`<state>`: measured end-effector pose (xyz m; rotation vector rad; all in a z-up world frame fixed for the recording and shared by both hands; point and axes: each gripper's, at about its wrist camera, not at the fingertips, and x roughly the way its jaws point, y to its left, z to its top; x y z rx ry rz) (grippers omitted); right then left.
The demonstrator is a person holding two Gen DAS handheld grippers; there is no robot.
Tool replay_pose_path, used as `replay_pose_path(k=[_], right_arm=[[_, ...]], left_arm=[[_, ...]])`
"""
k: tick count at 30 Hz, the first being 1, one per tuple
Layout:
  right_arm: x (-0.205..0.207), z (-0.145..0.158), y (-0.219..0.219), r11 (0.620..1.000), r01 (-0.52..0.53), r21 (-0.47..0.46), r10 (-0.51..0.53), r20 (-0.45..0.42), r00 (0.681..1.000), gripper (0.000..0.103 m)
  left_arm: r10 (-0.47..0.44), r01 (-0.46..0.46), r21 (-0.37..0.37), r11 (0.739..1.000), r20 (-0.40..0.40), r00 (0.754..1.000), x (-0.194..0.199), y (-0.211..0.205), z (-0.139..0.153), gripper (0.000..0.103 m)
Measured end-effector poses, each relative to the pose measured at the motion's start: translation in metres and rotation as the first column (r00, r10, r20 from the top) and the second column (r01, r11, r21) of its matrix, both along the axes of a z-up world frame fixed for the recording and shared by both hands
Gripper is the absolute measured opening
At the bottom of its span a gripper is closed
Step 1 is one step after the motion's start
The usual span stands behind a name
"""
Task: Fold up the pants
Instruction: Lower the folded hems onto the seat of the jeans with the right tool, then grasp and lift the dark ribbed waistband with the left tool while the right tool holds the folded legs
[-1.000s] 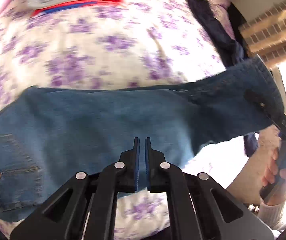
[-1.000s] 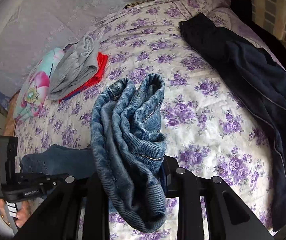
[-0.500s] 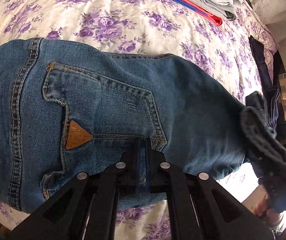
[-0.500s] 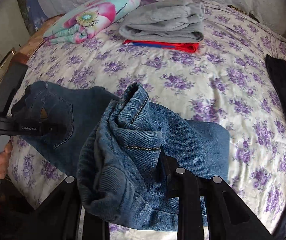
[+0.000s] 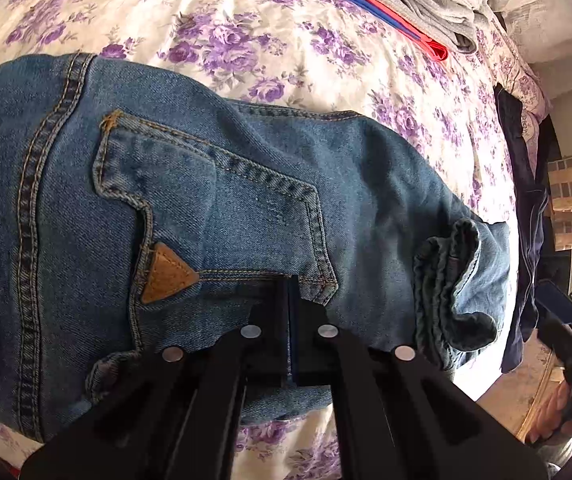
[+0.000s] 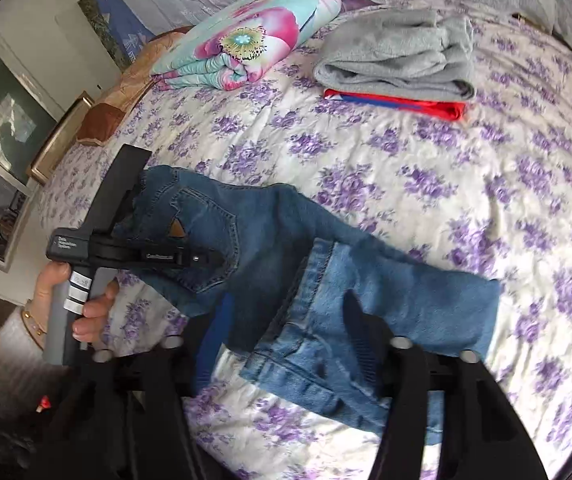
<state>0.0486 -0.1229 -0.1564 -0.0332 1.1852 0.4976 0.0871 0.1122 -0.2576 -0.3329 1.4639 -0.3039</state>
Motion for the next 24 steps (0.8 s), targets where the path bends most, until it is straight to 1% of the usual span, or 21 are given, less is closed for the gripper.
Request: replay_pose_path(k=[1, 3, 4, 5, 7, 8, 9, 14, 16, 17, 18, 20, 21, 23, 24], right_arm=[[0.004, -0.010, -0.003, 1.000, 0.007, 0.010, -0.006, -0.040, 0.999, 0.009], [0.007, -0.031, -0.004, 0.999, 0.019, 0.029, -0.016, -0.104, 0.994, 0.009], [0.006, -0.046, 0.000, 1.000, 0.008, 0.014, -0.006, -0.136, 0.991, 0.009], [0.005, -0.062, 0.005, 1.000, -0.006, -0.021, 0.002, -0.166, 0.986, 0.009], [0.001, -0.093, 0.012, 0.996, -0.003, -0.087, -0.014, -0.195, 0.981, 0.008], [0.000, -0.099, 0.013, 0.996, 0.012, -0.088, -0.027, -0.172, 0.985, 0.005], [-0.001, -0.098, 0.013, 0.996, 0.023, -0.088, -0.037, -0.158, 0.987, 0.005], [0.005, -0.091, 0.014, 0.995, 0.018, -0.097, -0.039, -0.211, 0.977, 0.005], [0.009, -0.080, 0.016, 0.996, 0.014, -0.085, -0.034, -0.229, 0.973, 0.008], [0.011, -0.071, 0.018, 0.998, 0.014, -0.068, -0.029, -0.218, 0.976, 0.008], [0.013, -0.062, 0.020, 0.998, 0.013, -0.061, -0.024, -0.190, 0.981, 0.008], [0.018, -0.050, 0.021, 0.996, 0.024, -0.088, -0.034, -0.120, 0.992, 0.008], [0.022, -0.050, 0.022, 0.994, 0.037, -0.104, -0.048, -0.104, 0.993, 0.008], [0.034, -0.062, 0.023, 0.992, 0.054, -0.112, -0.068, -0.123, 0.990, 0.010], [0.038, -0.072, 0.024, 0.991, 0.054, -0.120, -0.070, -0.135, 0.988, 0.010]], left_arm=[[-0.002, 0.002, 0.001, 1.000, 0.001, 1.000, 0.001, 0.000, 0.000, 0.001], [-0.001, 0.001, -0.006, 1.000, -0.002, 1.000, 0.002, 0.001, -0.001, 0.001], [0.000, 0.000, -0.011, 1.000, -0.004, 1.000, 0.002, 0.002, -0.002, 0.001], [0.003, -0.003, -0.018, 1.000, -0.006, 1.000, 0.002, 0.003, -0.003, 0.001], [0.008, -0.008, -0.026, 1.000, -0.009, 1.000, 0.002, 0.006, -0.004, 0.001], [0.008, -0.009, -0.026, 1.000, -0.010, 1.000, 0.002, 0.006, -0.004, 0.001], [0.009, -0.009, -0.023, 1.000, -0.008, 1.000, 0.001, 0.007, -0.004, 0.001], [0.012, -0.012, -0.027, 1.000, -0.007, 1.000, 0.000, 0.009, -0.004, 0.001], [0.009, -0.009, -0.023, 1.000, 0.001, 1.000, -0.003, 0.009, -0.002, 0.001], [0.008, -0.008, -0.021, 1.000, 0.005, 1.000, -0.004, 0.010, -0.001, 0.001], [0.009, -0.009, -0.018, 1.000, 0.008, 1.000, -0.006, 0.010, -0.001, 0.001], [0.014, -0.014, -0.014, 1.000, 0.011, 1.000, -0.008, 0.009, 0.000, 0.001], [0.018, -0.017, -0.012, 1.000, 0.010, 1.000, -0.008, 0.009, 0.002, 0.001], [0.029, -0.029, 0.004, 1.000, 0.015, 0.999, -0.010, 0.010, 0.011, 0.001], [0.026, -0.027, 0.010, 1.000, 0.038, 0.999, -0.014, 0.011, 0.021, 0.002]])
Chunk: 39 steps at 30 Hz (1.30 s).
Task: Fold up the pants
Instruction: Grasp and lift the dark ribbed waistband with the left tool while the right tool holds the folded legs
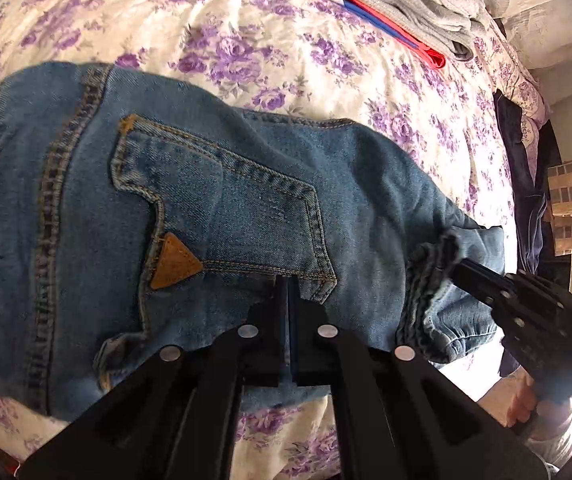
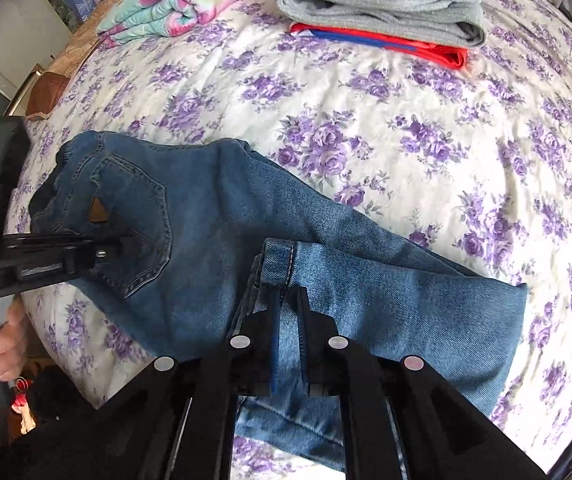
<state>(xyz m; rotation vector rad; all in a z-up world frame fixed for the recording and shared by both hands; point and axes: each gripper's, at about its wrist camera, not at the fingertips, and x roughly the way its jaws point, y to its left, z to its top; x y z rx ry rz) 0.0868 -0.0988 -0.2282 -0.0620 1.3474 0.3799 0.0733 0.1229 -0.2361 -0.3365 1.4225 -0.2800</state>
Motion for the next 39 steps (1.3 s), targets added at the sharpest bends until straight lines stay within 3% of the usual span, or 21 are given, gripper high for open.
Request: replay_pose_path(k=[2, 4, 5, 6, 9, 13, 19, 23, 27, 29, 33, 39], right_arm=[[0.006, -0.015, 0.001, 1.000, 0.006, -0.009, -0.006, -0.005, 1.000, 0.009], [0.009, -0.015, 0.002, 1.000, 0.013, -0.006, -0.013, -0.005, 1.000, 0.009], [0.010, -0.014, 0.002, 1.000, 0.011, -0.007, -0.011, -0.009, 1.000, 0.009], [0.011, -0.014, 0.001, 1.000, 0.009, -0.006, -0.009, -0.014, 1.000, 0.009], [0.012, -0.012, -0.001, 1.000, 0.018, 0.011, -0.018, -0.032, 0.999, 0.009], [0.010, 0.001, -0.003, 0.997, 0.050, 0.061, -0.047, -0.044, 0.998, 0.012], [-0.007, 0.034, -0.014, 0.992, 0.055, 0.111, -0.055, -0.004, 0.998, 0.017], [-0.019, 0.041, -0.029, 0.990, 0.079, 0.117, -0.078, -0.014, 0.997, 0.022], [-0.031, 0.034, -0.039, 0.984, 0.123, 0.128, -0.116, -0.060, 0.991, 0.022], [-0.039, 0.033, -0.044, 0.981, 0.143, 0.131, -0.135, -0.070, 0.988, 0.023], [-0.049, 0.035, -0.051, 0.976, 0.163, 0.144, -0.153, -0.073, 0.985, 0.023], [-0.049, 0.038, -0.041, 0.980, 0.135, 0.145, -0.125, -0.077, 0.989, 0.023]], left_arm=[[0.006, -0.005, -0.015, 1.000, 0.061, 0.998, -0.012, 0.008, 0.027, 0.006], [0.048, -0.043, -0.055, 0.998, 0.098, 0.994, -0.028, 0.026, 0.053, 0.036], [0.089, -0.081, -0.075, 0.994, 0.117, 0.989, -0.037, 0.038, 0.064, 0.064], [0.141, -0.129, -0.094, 0.987, 0.142, 0.980, -0.048, 0.053, 0.073, 0.074], [0.275, -0.257, -0.143, 0.956, 0.122, 0.954, -0.072, 0.097, 0.079, 0.075], [0.426, -0.418, -0.185, 0.889, 0.004, 0.905, -0.084, 0.139, 0.045, 0.075], [0.473, -0.482, -0.305, 0.821, -0.109, 0.874, -0.065, 0.141, -0.004, 0.075], [0.443, -0.458, -0.284, 0.842, -0.120, 0.889, -0.043, 0.128, -0.019, 0.095], [0.350, -0.362, -0.165, 0.917, -0.098, 0.932, -0.037, 0.107, -0.012, 0.094], [0.299, -0.317, -0.168, 0.934, -0.122, 0.946, -0.048, 0.100, -0.011, 0.094], [0.321, -0.339, -0.148, 0.929, -0.130, 0.938, -0.063, 0.105, -0.017, 0.094], [0.431, -0.445, -0.224, 0.867, -0.110, 0.895, -0.036, 0.127, -0.029, 0.092]])
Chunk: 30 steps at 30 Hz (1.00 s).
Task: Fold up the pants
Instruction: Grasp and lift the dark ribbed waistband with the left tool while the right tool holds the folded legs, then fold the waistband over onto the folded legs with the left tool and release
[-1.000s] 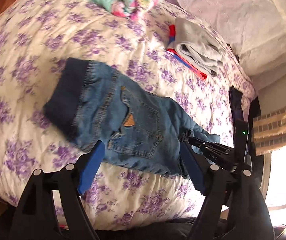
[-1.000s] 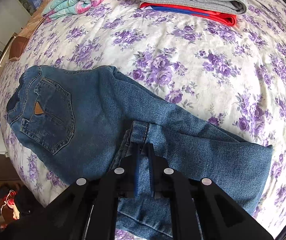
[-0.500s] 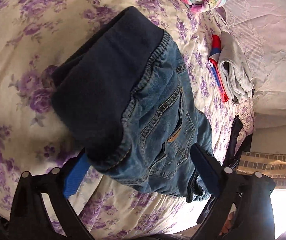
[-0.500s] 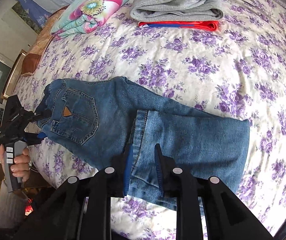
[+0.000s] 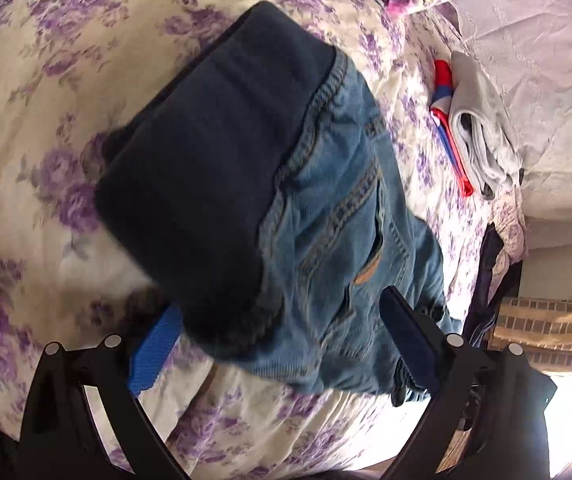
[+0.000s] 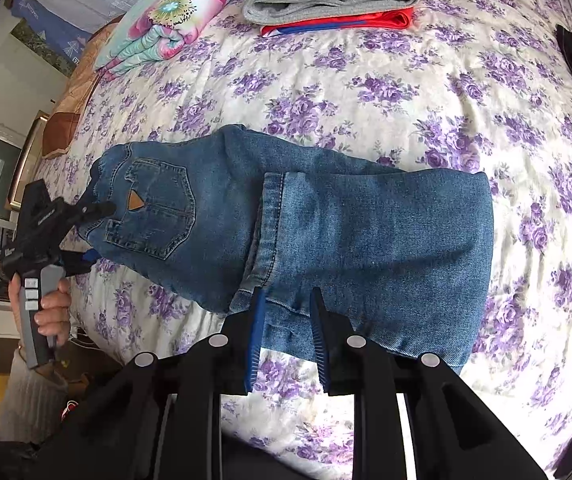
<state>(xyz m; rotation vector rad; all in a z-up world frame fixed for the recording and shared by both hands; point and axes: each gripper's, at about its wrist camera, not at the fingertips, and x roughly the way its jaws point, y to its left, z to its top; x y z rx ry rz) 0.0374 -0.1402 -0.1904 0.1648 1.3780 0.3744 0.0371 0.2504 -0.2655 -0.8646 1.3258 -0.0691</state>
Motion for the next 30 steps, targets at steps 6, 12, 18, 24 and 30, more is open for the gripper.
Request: replay_pose_path(k=[6, 12, 18, 24, 30], right_arm=[[0.004, 0.011, 0.015, 0.999, -0.045, 0.004, 0.045, 0.027, 0.999, 0.023], [0.031, -0.003, 0.076, 0.973, -0.231, -0.009, 0.231, 0.105, 0.967, 0.025], [0.048, -0.036, 0.125, 0.941, -0.320, -0.106, 0.327, 0.049, 0.944, 0.015], [0.055, -0.055, 0.134, 0.941, -0.324, -0.097, 0.326, 0.005, 0.945, 0.015], [0.064, -0.074, 0.144, 0.942, -0.317, -0.111, 0.319, -0.004, 0.948, 0.012]], left_arm=[[-0.055, 0.046, 0.124, 0.991, 0.072, 0.996, 0.007, -0.004, 0.032, 0.025], [-0.153, 0.094, 0.354, 0.930, 0.141, 0.978, -0.007, -0.042, 0.063, 0.024], [-0.191, 0.103, 0.373, 0.922, 0.208, 0.959, -0.019, -0.048, 0.094, 0.023], [-0.225, 0.127, 0.391, 0.912, 0.218, 0.950, -0.020, -0.059, 0.102, 0.023], [-0.284, 0.171, 0.438, 0.883, 0.207, 0.936, -0.011, -0.077, 0.100, 0.022]])
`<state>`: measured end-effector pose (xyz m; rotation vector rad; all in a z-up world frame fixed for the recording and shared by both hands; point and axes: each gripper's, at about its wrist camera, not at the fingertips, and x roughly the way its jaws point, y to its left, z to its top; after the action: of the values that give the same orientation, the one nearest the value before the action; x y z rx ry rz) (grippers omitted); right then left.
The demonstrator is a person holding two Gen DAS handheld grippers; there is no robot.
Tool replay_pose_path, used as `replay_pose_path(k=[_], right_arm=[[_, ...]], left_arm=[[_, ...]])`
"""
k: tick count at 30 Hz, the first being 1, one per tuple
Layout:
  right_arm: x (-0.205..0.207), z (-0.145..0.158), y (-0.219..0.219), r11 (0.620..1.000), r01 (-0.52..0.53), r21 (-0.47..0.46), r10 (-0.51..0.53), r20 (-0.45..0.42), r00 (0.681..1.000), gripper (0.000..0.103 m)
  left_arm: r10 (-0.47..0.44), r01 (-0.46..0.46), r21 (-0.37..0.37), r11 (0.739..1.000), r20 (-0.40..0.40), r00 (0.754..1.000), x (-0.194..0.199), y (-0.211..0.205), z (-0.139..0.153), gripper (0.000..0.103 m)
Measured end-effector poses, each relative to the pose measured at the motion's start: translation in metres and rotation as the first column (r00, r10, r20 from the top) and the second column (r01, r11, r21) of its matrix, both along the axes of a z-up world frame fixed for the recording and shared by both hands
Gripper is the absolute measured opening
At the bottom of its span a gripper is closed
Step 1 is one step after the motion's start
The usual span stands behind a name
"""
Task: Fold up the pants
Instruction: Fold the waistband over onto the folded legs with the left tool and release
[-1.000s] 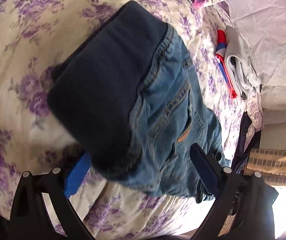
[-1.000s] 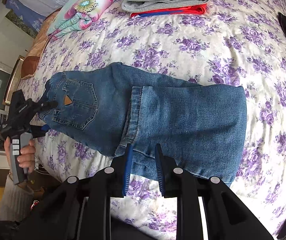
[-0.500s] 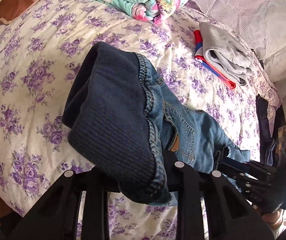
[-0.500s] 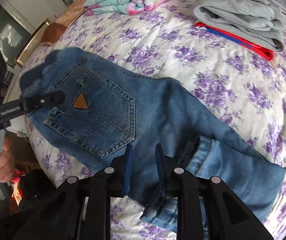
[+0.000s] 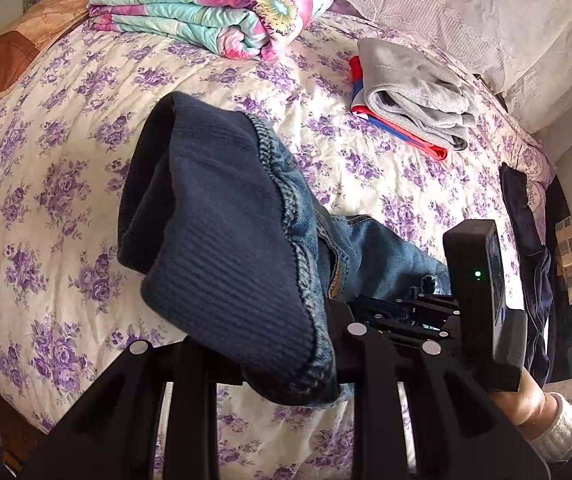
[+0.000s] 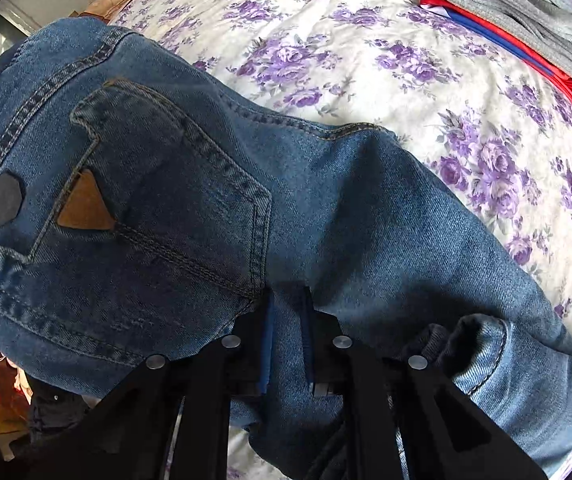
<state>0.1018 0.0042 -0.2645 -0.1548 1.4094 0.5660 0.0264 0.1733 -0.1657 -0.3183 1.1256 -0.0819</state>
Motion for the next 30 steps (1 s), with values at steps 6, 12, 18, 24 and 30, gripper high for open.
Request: replay_pose_path(k=[6, 12, 18, 24, 30], right_arm=[[0.007, 0.023, -0.027, 0.993, 0.084, 0.083, -0.080, -0.053, 0.995, 0.014], [0.002, 0.080, -0.120, 0.953, 0.269, 0.138, -0.273, 0.009, 0.962, 0.016], [-0.027, 0.115, -0.222, 0.863, 0.477, 0.165, -0.492, 0.061, 0.869, 0.016], [-0.069, 0.114, -0.304, 0.759, 0.626, 0.178, -0.644, 0.073, 0.761, 0.016], [-0.094, 0.091, -0.325, 0.698, 0.696, 0.172, -0.710, 0.033, 0.704, 0.016]], left_arm=[[-0.092, 0.090, 0.053, 0.995, 0.038, 0.995, 0.004, -0.022, 0.019, 0.022], [-0.187, 0.180, 0.085, 0.980, 0.087, 0.978, -0.001, -0.048, 0.033, 0.020], [-0.452, 0.426, 0.176, 0.887, 0.146, 0.880, -0.019, -0.114, 0.054, 0.019], [-0.707, 0.669, 0.263, 0.695, 0.084, 0.702, -0.030, -0.205, 0.041, 0.020], [-0.770, 0.762, 0.223, 0.607, -0.069, 0.634, -0.013, -0.285, -0.022, 0.028]])
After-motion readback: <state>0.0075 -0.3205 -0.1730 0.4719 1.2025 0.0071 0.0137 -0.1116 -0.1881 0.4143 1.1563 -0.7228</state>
